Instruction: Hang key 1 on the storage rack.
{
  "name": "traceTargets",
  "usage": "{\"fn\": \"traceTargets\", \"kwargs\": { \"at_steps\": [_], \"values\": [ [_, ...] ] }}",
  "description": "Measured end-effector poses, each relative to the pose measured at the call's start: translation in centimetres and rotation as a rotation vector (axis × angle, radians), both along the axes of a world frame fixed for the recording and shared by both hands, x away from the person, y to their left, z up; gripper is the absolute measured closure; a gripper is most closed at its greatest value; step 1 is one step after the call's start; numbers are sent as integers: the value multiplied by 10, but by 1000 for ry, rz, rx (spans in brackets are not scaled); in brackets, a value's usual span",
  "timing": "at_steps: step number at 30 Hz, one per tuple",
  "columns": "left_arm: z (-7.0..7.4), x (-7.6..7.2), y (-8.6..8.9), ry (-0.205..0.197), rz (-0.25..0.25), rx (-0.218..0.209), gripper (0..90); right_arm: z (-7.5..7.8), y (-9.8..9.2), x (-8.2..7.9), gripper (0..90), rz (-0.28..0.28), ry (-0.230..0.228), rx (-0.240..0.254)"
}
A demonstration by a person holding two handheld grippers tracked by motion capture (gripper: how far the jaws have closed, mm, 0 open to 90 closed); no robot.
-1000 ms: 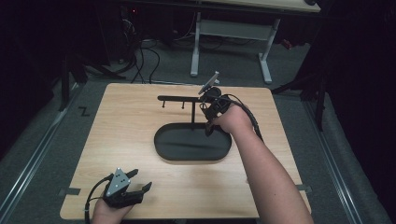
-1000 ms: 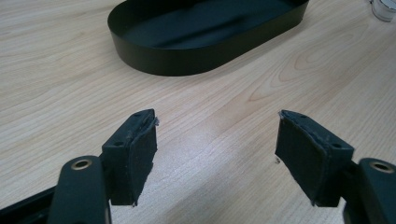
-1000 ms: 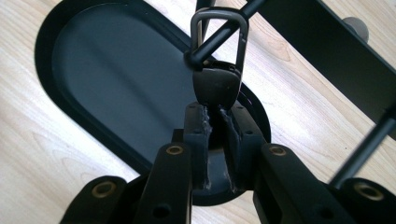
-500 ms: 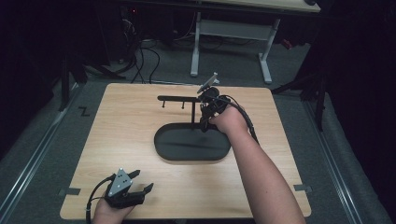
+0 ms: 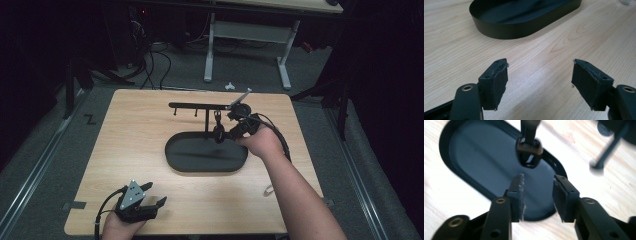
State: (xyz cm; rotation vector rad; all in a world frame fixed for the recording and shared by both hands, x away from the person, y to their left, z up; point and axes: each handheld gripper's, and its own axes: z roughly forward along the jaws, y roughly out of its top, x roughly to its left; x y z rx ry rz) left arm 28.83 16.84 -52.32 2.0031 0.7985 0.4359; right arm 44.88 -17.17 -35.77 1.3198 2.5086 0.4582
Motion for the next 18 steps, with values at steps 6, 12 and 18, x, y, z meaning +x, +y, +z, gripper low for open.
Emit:
{"fn": "traceTargets", "kwargs": {
  "at_steps": [6,12,18],
  "values": [
    [0,1,-3,0,-6,1,294,-18,-28,-27,535,-12,0,19],
    [-1,1,-6,4,-13,7,294,-46,-61,-48,513,-42,32,33],
    [-1,1,-8,7,-20,16,294,-73,-95,-61,505,-108,64,42]
  ]
}}
